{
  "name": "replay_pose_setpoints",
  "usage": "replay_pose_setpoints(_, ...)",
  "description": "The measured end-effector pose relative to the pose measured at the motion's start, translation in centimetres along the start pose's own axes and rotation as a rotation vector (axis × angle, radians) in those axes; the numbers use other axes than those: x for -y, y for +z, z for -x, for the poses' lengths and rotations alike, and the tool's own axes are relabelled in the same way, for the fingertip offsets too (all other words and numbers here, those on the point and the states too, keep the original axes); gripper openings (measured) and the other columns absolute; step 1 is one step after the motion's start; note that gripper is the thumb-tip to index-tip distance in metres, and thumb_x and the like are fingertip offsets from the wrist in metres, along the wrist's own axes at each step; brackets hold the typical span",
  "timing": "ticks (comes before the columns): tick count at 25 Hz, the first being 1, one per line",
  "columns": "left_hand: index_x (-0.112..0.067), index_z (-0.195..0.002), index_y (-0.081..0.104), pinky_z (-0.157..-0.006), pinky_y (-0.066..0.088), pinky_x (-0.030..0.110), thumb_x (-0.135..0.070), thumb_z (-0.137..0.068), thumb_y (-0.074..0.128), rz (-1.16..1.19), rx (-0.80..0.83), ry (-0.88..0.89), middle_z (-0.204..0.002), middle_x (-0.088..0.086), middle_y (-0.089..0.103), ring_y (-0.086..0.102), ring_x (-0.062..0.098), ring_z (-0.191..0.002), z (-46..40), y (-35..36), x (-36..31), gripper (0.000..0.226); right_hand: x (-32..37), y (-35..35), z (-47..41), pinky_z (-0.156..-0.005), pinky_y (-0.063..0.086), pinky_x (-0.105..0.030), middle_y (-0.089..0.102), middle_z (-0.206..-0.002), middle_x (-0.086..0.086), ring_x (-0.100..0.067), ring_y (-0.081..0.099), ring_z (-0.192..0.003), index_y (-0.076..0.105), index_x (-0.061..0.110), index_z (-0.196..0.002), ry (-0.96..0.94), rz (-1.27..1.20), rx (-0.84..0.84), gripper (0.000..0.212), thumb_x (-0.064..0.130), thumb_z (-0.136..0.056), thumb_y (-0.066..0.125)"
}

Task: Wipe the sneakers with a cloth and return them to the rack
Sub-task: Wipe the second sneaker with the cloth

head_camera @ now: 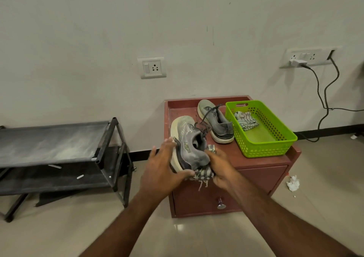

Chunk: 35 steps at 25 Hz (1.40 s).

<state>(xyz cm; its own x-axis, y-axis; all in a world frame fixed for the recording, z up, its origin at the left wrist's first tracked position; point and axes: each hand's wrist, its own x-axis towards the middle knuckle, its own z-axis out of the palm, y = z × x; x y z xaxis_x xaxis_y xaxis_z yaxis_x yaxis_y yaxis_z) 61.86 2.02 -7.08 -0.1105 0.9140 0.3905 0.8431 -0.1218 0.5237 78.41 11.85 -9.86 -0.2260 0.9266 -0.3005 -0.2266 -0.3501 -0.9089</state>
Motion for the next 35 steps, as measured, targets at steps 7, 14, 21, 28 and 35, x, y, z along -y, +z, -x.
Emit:
replay_pose_setpoints(7,-0.033,-0.158,0.016,-0.126,-0.001,0.044,-0.065,-0.075,0.073,-0.041,0.318,0.074,-0.166,-0.012,0.004,-0.003,0.001,-0.151,-0.7,0.7,1.5,0.106,1.1,-4.6,-1.0,-0.060,0.059,-0.044,0.073,-0.065,-0.007,-0.023,0.071,-0.062,0.073,0.008,-0.075,-0.178,0.740,-0.256,0.035,0.038,-0.065,0.087)
replay_pose_setpoints(14,-0.030,-0.159,-0.004,-0.124,-0.012,0.041,-0.079,-0.075,0.060,-0.292,0.395,0.151,-0.162,-0.014,-0.010,-0.012,0.000,-0.147,-2.3,2.2,0.1,0.117,5.2,-3.3,3.4,-0.084,0.048,-0.013,0.073,-0.108,0.005,-0.002,0.066,-0.100,0.070,0.017,-0.116,-0.889,0.738,-0.310,0.022,0.013,-0.094,0.065)
replay_pose_setpoints(21,-0.028,-0.160,0.006,-0.125,0.002,0.050,-0.077,-0.070,0.066,-0.236,0.338,0.066,-0.167,-0.010,0.011,0.002,0.007,-0.153,-1.9,2.5,0.3,0.119,0.1,-2.7,3.7,-0.116,0.033,-0.031,0.052,-0.144,0.004,-0.009,0.041,-0.140,0.061,0.016,-0.134,-0.902,1.131,0.200,0.051,0.001,-0.086,0.056)
replay_pose_setpoints(28,-0.031,-0.159,0.007,-0.125,0.007,0.048,-0.074,-0.066,0.072,-0.234,0.378,0.078,-0.167,-0.012,0.008,0.003,0.009,-0.153,-2.6,2.2,-0.4,0.121,3.4,-8.7,6.6,-0.087,0.054,-0.034,0.073,-0.107,0.021,0.005,0.065,-0.104,0.075,0.030,-0.108,-0.712,1.068,0.291,0.035,0.007,-0.087,0.060)
replay_pose_setpoints(35,-0.026,-0.160,0.009,-0.125,0.011,0.045,-0.066,-0.068,0.077,-0.228,0.376,0.087,-0.167,-0.010,0.007,0.001,0.009,-0.153,-2.5,2.0,-0.3,0.121,0.3,-4.4,5.2,-0.113,0.039,-0.031,0.060,-0.136,0.007,-0.004,0.050,-0.132,0.068,0.020,-0.126,-0.819,1.043,0.184,0.046,-0.004,-0.087,0.063)
